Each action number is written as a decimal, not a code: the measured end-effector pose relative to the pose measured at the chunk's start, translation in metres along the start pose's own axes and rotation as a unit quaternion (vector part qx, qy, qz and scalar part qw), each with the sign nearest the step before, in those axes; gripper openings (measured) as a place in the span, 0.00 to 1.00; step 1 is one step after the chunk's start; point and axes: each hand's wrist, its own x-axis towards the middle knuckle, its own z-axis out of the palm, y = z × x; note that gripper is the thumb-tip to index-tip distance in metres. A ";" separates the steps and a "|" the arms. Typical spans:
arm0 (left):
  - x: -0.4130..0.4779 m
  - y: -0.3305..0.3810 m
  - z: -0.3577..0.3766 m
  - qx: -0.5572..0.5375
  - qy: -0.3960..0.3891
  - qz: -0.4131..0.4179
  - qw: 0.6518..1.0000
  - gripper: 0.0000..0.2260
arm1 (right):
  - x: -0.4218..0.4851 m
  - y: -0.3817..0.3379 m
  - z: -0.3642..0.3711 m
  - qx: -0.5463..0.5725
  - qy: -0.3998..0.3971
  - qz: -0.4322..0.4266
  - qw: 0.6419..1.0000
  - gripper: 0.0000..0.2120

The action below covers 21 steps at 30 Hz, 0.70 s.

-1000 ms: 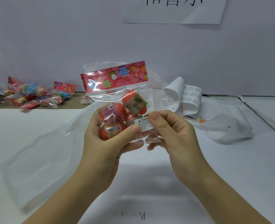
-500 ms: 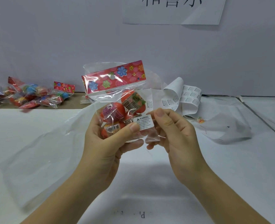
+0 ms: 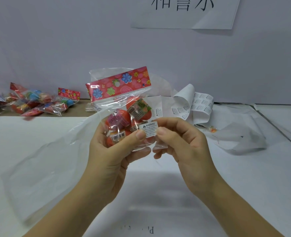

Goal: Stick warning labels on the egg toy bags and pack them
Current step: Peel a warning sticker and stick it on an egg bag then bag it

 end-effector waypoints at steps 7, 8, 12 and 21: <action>0.001 -0.001 -0.002 -0.006 0.001 -0.005 1.000 0.21 | 0.003 0.001 0.001 -0.055 -0.011 0.033 0.998 0.20; 0.001 -0.001 -0.002 -0.001 0.003 -0.010 1.000 0.21 | 0.003 0.001 0.002 -0.061 -0.004 0.029 0.998 0.18; 0.002 0.000 0.000 0.052 0.009 -0.031 0.998 0.22 | 0.004 0.004 0.001 0.002 0.000 0.036 0.999 0.17; 0.011 -0.006 0.006 0.043 0.067 -0.112 0.991 0.24 | 0.013 -0.020 -0.022 0.092 0.063 0.050 0.992 0.05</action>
